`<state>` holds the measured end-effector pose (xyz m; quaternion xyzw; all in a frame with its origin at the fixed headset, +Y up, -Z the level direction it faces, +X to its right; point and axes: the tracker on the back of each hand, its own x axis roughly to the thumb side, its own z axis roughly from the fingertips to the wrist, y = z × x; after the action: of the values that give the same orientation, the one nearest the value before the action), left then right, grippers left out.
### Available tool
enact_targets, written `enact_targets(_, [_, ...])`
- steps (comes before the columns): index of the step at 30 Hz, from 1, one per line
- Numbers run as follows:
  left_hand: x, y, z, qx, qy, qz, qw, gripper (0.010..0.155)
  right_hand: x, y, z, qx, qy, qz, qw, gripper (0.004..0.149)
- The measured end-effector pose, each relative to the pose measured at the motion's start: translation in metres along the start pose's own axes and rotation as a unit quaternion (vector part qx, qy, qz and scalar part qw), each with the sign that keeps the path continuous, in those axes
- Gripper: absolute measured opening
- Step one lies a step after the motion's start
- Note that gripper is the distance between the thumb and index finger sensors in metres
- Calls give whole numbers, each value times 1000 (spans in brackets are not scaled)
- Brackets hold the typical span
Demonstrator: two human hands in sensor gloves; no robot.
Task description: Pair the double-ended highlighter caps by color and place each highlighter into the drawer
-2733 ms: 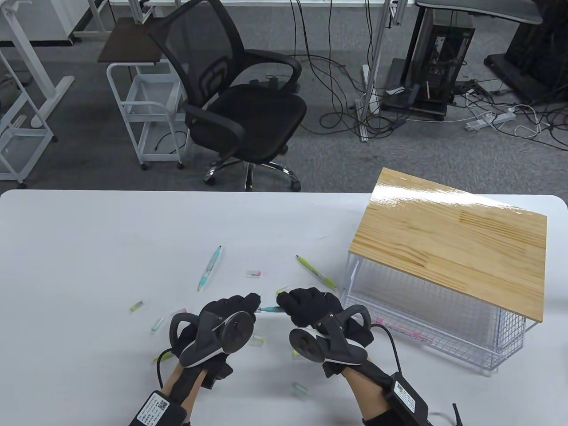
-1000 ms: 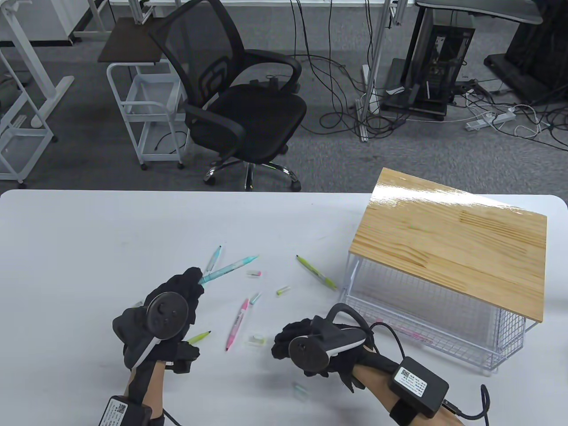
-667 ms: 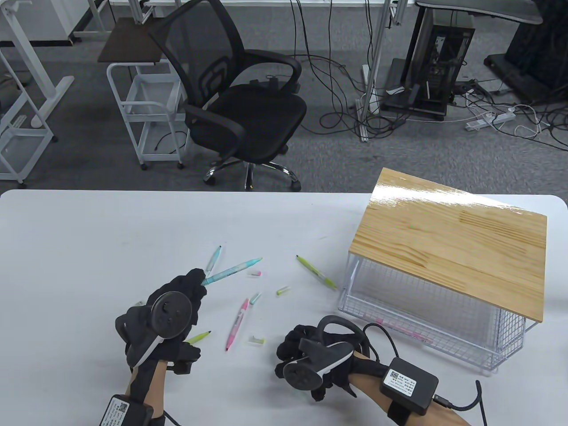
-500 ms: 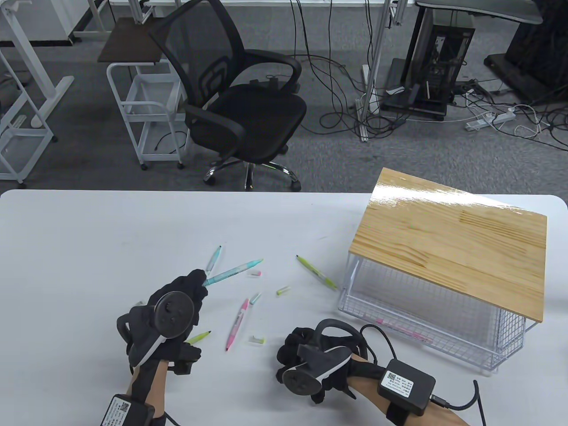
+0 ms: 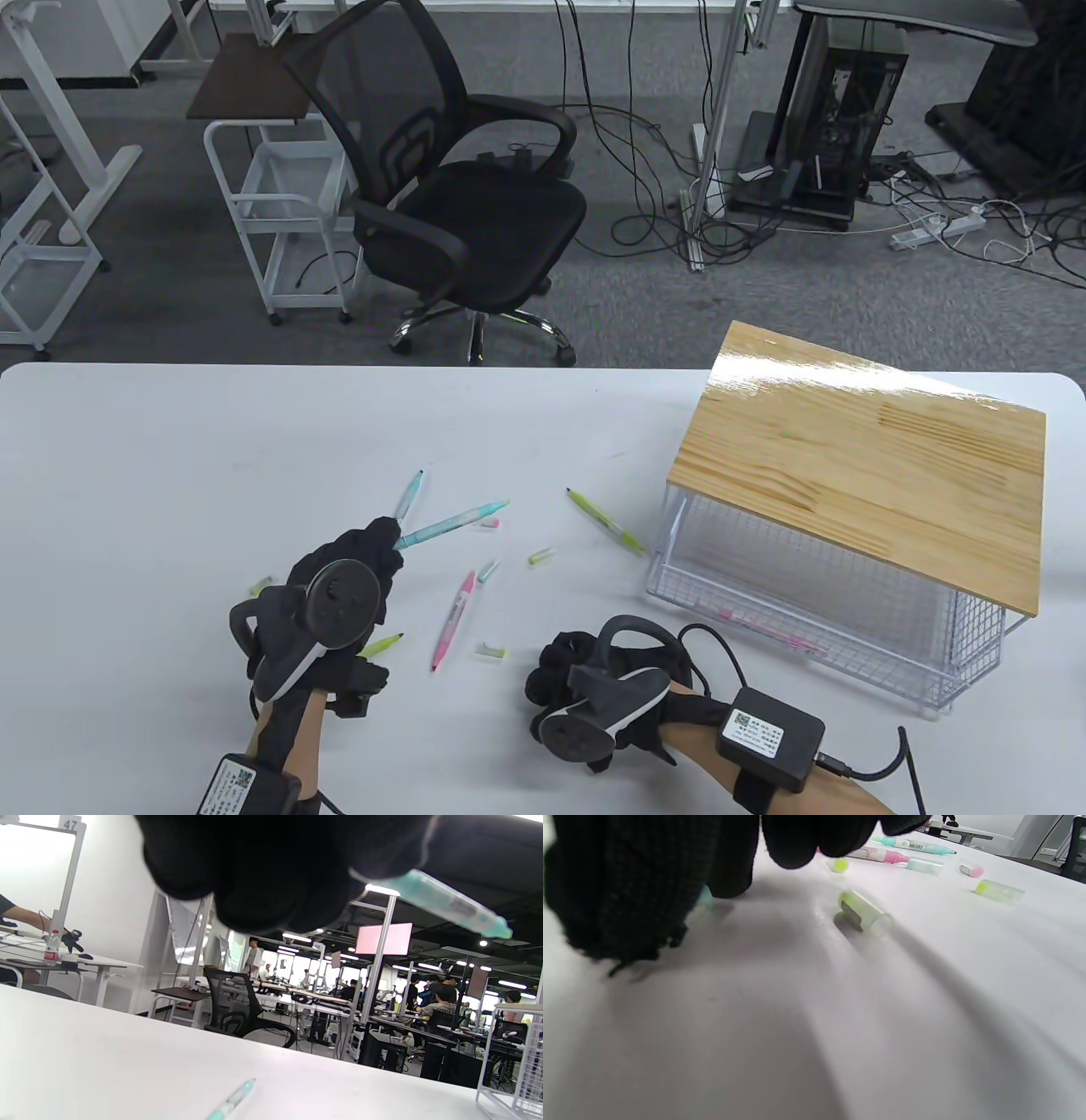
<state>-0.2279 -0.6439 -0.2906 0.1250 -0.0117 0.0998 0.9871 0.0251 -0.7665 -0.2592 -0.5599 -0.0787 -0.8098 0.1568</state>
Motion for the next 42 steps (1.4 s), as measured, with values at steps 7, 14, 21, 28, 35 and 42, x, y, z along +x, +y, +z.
enact_targets(7, [0,0,0,-2,0,-2,1000,47,0,1,-1,-6,-1,-7,1000,65])
enact_targets(14, [-1,-1,0,-8,5,-4,1000,47,0,2,-1,-10,-3,-13,1000,62])
enact_targets(21, [-1,-1,-1,-10,4,-3,1000,47,0,-1,0,-9,-2,-23,1000,62])
enact_targets(28, [0,-2,-1,-7,-1,-1,1000,47,-24,-37,22,-95,74,-93,988,65])
enact_targets(35, [1,-1,0,3,-6,8,1000,47,-55,-69,55,-238,190,-114,946,66])
enact_targets(42, [7,-3,1,4,-19,4,1000,47,-76,-83,77,-330,297,-143,884,59])
